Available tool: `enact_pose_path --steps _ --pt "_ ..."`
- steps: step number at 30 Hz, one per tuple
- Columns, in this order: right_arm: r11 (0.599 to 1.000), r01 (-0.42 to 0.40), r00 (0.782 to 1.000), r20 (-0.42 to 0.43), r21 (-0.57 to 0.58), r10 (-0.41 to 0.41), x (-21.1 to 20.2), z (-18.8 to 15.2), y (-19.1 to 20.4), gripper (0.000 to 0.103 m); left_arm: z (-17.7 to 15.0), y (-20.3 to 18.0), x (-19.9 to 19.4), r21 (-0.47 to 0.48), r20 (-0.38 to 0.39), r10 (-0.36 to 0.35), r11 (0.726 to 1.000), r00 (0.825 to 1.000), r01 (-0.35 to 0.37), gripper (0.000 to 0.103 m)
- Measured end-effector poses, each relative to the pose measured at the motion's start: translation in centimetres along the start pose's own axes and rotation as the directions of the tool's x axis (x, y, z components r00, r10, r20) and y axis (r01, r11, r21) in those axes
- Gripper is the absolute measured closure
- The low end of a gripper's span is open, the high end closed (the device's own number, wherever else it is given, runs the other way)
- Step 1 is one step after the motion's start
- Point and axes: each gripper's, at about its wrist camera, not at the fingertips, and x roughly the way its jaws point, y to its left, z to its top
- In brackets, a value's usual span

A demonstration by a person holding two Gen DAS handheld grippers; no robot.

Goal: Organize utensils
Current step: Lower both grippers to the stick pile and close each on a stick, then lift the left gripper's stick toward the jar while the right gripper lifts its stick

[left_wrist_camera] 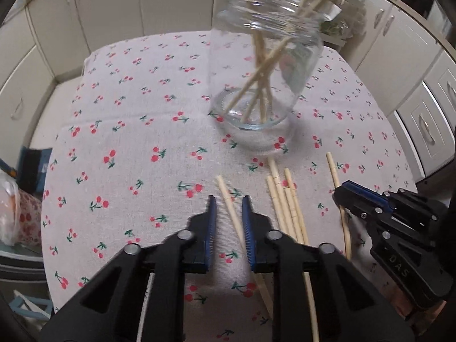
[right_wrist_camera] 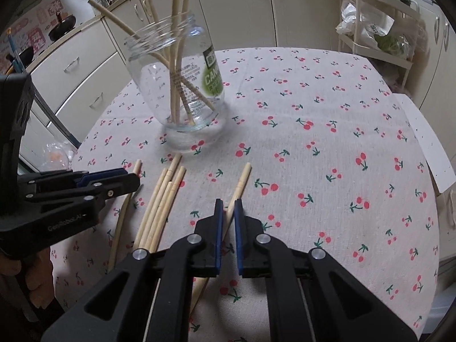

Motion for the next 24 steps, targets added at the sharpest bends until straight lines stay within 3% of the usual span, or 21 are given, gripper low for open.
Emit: enact_pose_path --steps 5,10,15,19,22,24 --pt "0.999 -0.010 1.000 -0.024 0.042 0.011 0.0 0.3 -0.8 0.095 -0.2 -0.6 -0.2 0.030 -0.006 -0.002 1.000 1.000 0.002 0.098" --pt "1.000 0.006 1.000 -0.027 0.018 -0.006 0.2 0.6 -0.4 0.092 0.4 -0.4 -0.1 0.020 -0.026 0.012 1.000 1.000 -0.012 0.097" --pt "0.999 0.029 1.000 -0.009 -0.018 -0.029 0.4 0.6 -0.1 0.095 0.4 -0.9 0.2 0.042 -0.010 0.043 0.998 0.999 -0.042 0.097" --pt "1.000 0.024 1.000 -0.003 -0.005 -0.024 0.3 0.4 -0.2 0.096 0.1 -0.4 -0.3 0.023 -0.004 0.008 1.000 1.000 -0.008 0.098" --pt "0.999 -0.003 1.000 -0.003 0.034 0.004 0.2 0.3 -0.8 0.097 0.0 0.3 -2.4 -0.013 0.068 -0.021 1.000 0.997 0.022 0.098" --pt "0.997 -0.029 1.000 -0.003 0.071 0.030 0.2 0.2 -1.4 0.097 0.2 1.0 -5.2 -0.035 0.189 -0.081 0.995 0.979 0.089 0.098"
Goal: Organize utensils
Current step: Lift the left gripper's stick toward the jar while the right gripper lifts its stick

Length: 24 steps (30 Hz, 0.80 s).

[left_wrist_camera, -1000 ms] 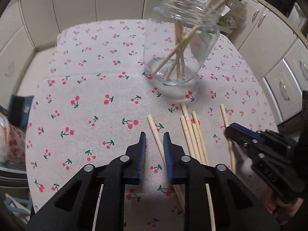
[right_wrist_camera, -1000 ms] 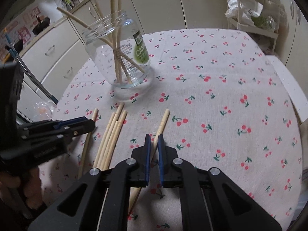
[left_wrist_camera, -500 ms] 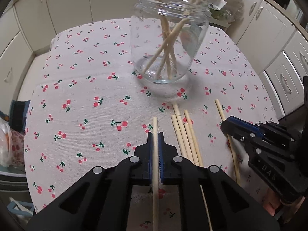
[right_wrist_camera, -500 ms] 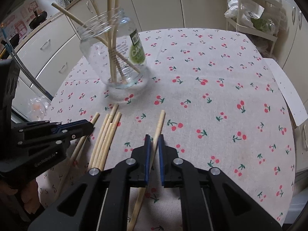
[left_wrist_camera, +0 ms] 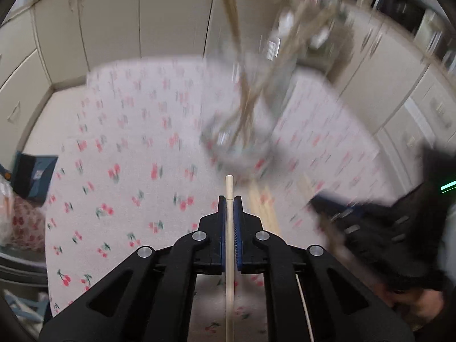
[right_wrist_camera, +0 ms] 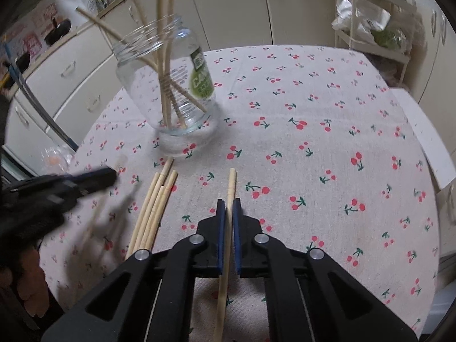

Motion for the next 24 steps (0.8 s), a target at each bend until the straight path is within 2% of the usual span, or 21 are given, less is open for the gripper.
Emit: enact_pose_path --steps 2,5,9,12,14,16,19,23,24 --pt "1.000 -0.016 1.000 0.002 0.024 0.016 0.0 0.0 -0.2 0.097 1.0 0.1 -2.6 -0.007 0.123 -0.045 0.999 0.991 0.046 0.098" --pt "0.997 -0.041 0.999 0.009 0.059 0.040 -0.1 0.0 -0.7 0.097 3.0 0.1 -6.0 -0.031 0.295 -0.103 0.993 0.950 0.118 0.098" --pt "0.995 -0.061 0.998 0.017 0.083 0.060 -0.1 -0.1 -1.0 0.097 5.5 -0.2 -8.7 -0.063 0.477 -0.109 0.985 0.872 0.157 0.098" --pt "0.992 -0.077 0.997 0.021 0.099 0.075 -0.1 -0.2 -1.2 0.097 7.4 -1.0 -9.9 -0.067 0.601 -0.071 0.988 0.796 0.139 0.098" --pt "0.991 -0.085 0.996 0.022 0.103 0.083 -0.1 -0.2 -1.4 0.097 8.3 -1.9 -10.4 -0.065 0.652 -0.056 0.989 0.756 0.129 0.098" --pt "0.990 -0.091 0.996 0.023 0.108 0.089 0.0 -0.3 -1.6 0.097 9.4 -2.7 -10.4 -0.073 0.686 -0.038 0.990 0.726 0.122 0.098" --pt "0.987 -0.104 0.995 0.026 0.122 0.101 -0.1 -0.4 -1.7 0.097 10.5 -3.4 -10.3 -0.091 0.721 -0.007 0.990 0.693 0.105 0.098" --pt "0.986 -0.109 0.994 0.029 0.128 0.107 -0.2 -0.4 -2.0 0.097 11.7 -3.8 -10.1 -0.128 0.767 0.062 0.990 0.638 0.058 0.098" --pt "0.985 -0.111 0.994 0.029 0.131 0.109 -0.2 -0.4 -2.0 0.097 11.8 -3.8 -10.0 -0.136 0.772 0.076 0.989 0.631 0.048 0.098"
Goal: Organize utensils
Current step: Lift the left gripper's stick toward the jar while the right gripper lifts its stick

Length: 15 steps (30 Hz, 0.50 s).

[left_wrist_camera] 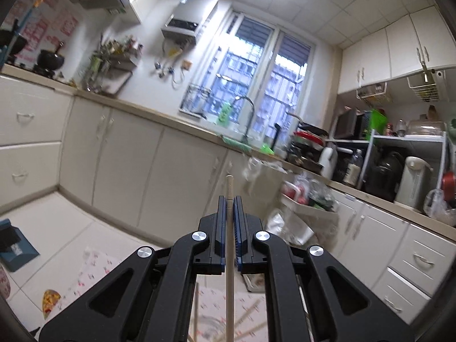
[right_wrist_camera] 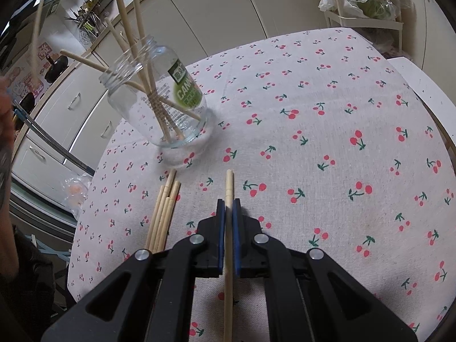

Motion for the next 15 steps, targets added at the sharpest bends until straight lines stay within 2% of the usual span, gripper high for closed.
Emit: enact_pose_path --steps 8,15 --pt "1.000 -0.011 1.000 -0.002 0.013 0.011 0.1 0.0 -0.1 0.097 -0.8 -0.1 2.6 0.039 0.084 0.085 0.995 0.993 -0.088 0.098" --pt "1.000 -0.016 1.000 -0.002 0.018 0.016 0.0 0.0 -0.2 0.097 -2.6 -1.0 3.2 0.118 0.115 0.099 0.987 0.988 -0.112 0.098"
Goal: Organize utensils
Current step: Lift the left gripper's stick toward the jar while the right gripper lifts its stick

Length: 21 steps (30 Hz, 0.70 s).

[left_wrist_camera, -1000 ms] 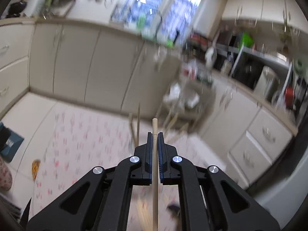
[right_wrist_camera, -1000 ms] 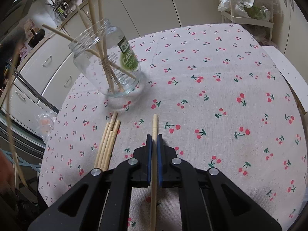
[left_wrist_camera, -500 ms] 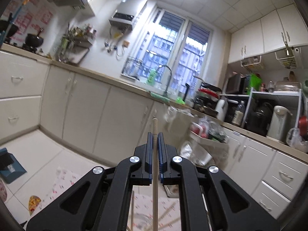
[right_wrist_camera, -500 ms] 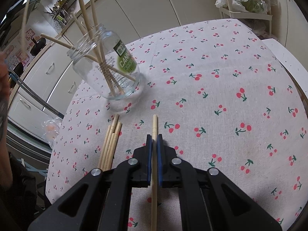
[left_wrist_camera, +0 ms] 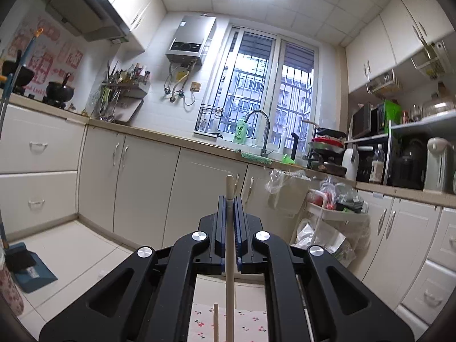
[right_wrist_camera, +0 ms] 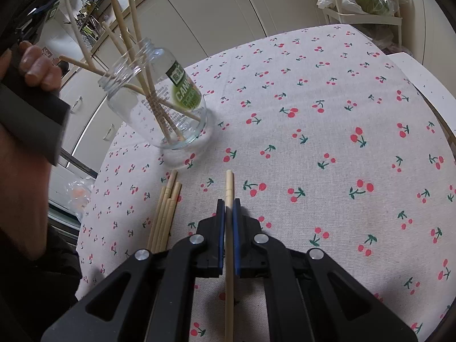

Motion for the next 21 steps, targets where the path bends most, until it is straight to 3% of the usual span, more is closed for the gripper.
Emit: enact_pose_path --steps 9,21 --pt "1.000 -0.004 1.000 0.001 0.005 0.004 0.0 0.0 0.0 0.097 -2.7 0.1 -0.4 0.045 -0.048 -0.006 0.999 0.999 0.008 0.098" --pt "1.000 -0.009 1.000 0.002 0.013 0.009 0.0 0.0 -0.1 0.097 -1.3 2.1 -1.2 0.003 -0.066 -0.019 1.000 0.998 0.019 0.098"
